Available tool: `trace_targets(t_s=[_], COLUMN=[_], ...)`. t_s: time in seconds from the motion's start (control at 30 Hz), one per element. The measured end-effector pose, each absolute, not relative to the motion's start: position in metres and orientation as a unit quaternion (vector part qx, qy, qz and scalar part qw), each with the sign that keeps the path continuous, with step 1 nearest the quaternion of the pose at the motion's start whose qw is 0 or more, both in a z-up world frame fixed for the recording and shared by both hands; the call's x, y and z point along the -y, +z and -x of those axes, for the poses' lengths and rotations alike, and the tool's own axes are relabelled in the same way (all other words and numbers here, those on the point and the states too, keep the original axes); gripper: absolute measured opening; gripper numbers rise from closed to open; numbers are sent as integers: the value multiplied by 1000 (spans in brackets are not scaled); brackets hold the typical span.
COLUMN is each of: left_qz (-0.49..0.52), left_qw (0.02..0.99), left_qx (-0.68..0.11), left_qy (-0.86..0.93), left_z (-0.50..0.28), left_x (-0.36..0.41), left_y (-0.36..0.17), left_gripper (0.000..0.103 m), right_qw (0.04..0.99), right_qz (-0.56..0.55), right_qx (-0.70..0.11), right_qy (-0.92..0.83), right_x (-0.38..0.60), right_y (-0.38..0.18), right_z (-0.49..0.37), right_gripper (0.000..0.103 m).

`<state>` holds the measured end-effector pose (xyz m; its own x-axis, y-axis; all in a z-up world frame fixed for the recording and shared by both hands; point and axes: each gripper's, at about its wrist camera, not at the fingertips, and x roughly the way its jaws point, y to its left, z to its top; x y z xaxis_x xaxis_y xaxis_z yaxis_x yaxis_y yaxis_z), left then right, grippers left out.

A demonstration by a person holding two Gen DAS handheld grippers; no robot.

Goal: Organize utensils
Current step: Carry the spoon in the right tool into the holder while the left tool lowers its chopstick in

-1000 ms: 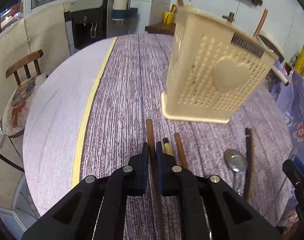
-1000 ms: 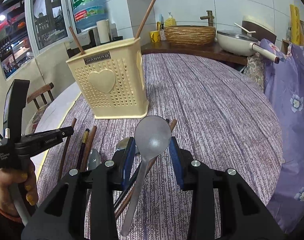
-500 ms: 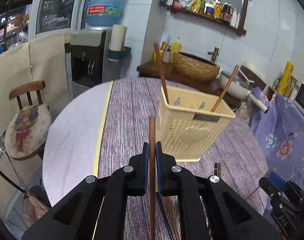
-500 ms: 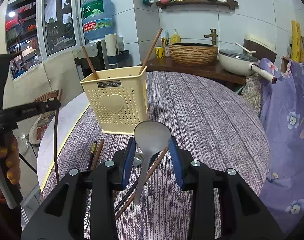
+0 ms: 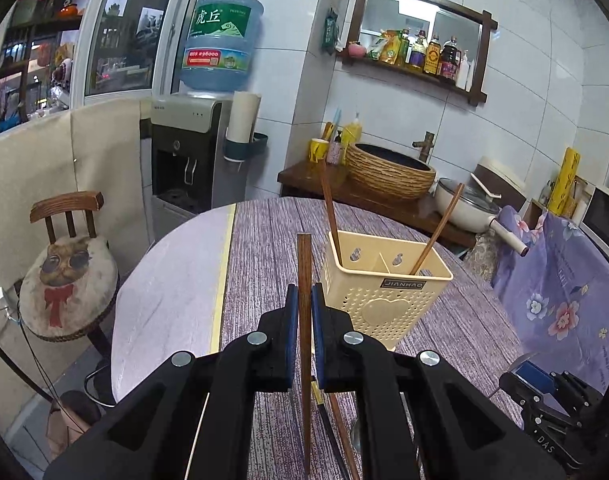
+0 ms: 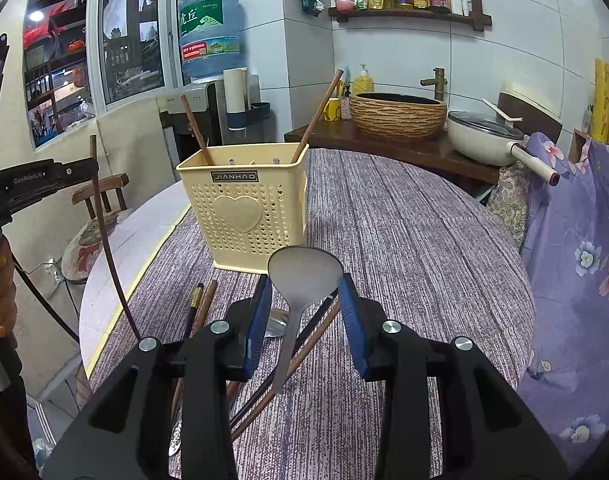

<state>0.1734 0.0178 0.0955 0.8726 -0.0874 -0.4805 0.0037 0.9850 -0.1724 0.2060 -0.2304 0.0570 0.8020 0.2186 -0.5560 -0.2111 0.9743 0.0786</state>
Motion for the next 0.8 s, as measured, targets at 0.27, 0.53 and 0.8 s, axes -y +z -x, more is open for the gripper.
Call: trace_targets(t_s=[0.27, 0.53, 0.8], left_qz=[84, 83, 100], left_qw=[966, 969, 978], left_qx=[-245, -230, -170], left_qy=[-29, -39, -73], left_z=[-171, -169, -181], left_x=[-20, -22, -18], left_y=[101, 123, 196], left_gripper=[8, 8, 8], right_qw=[948, 946, 962], right_qz=[-9, -16, -27], right_qx=[-292, -283, -217], right_qy=[128, 155, 161], right_x=[227, 223, 219], right_y=[66, 88, 162], right_z=[-211, -223, -253], right_gripper=[36, 35, 35])
